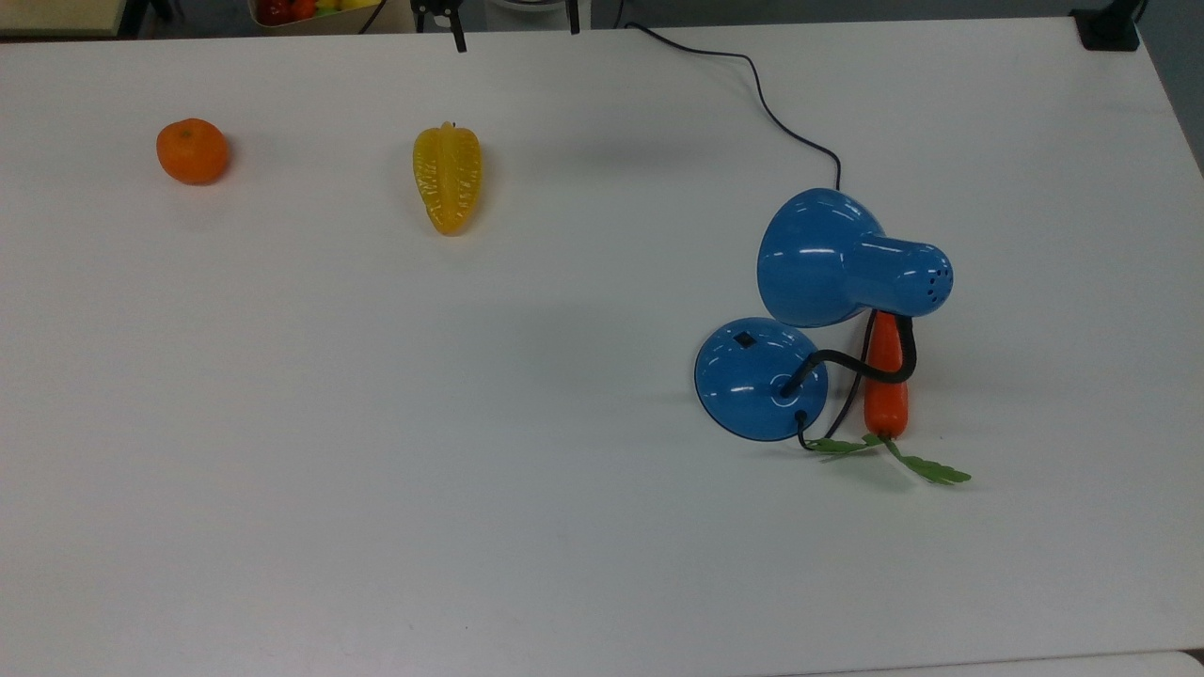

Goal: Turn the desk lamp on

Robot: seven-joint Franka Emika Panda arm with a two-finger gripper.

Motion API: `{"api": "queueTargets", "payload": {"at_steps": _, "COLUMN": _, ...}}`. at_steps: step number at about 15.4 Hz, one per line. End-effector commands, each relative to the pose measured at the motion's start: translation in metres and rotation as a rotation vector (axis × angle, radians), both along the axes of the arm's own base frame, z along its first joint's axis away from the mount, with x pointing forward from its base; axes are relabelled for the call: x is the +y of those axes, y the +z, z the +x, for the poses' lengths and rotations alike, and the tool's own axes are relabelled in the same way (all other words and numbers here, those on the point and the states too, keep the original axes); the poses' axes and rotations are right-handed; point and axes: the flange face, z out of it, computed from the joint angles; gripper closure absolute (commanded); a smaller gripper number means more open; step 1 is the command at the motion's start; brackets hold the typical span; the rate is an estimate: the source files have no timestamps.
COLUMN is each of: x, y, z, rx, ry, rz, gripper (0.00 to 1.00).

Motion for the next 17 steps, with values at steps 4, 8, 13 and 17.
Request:
{"api": "queueTargets", "payload": {"at_steps": 4, "x": 0.0043, "y": 0.0015, "z": 0.0018, "rx": -0.020, "ry": -0.010, "rz": 0.007, "gripper": 0.00}}
{"api": "queueTargets", "payload": {"at_steps": 8, "x": 0.0043, "y": 0.0016, "z": 0.0013, "rx": -0.020, "ry": -0.008, "rz": 0.008, "gripper": 0.00}}
{"api": "queueTargets", "payload": {"at_steps": 13, "x": 0.0037, "y": 0.0032, "z": 0.0028, "rx": -0.031, "ry": -0.001, "rz": 0.010, "gripper": 0.00}}
{"api": "queueTargets", "payload": {"at_steps": 17, "x": 0.0044, "y": 0.0026, "z": 0.0028, "rx": -0.031, "ry": 0.002, "rz": 0.017, "gripper": 0.26}}
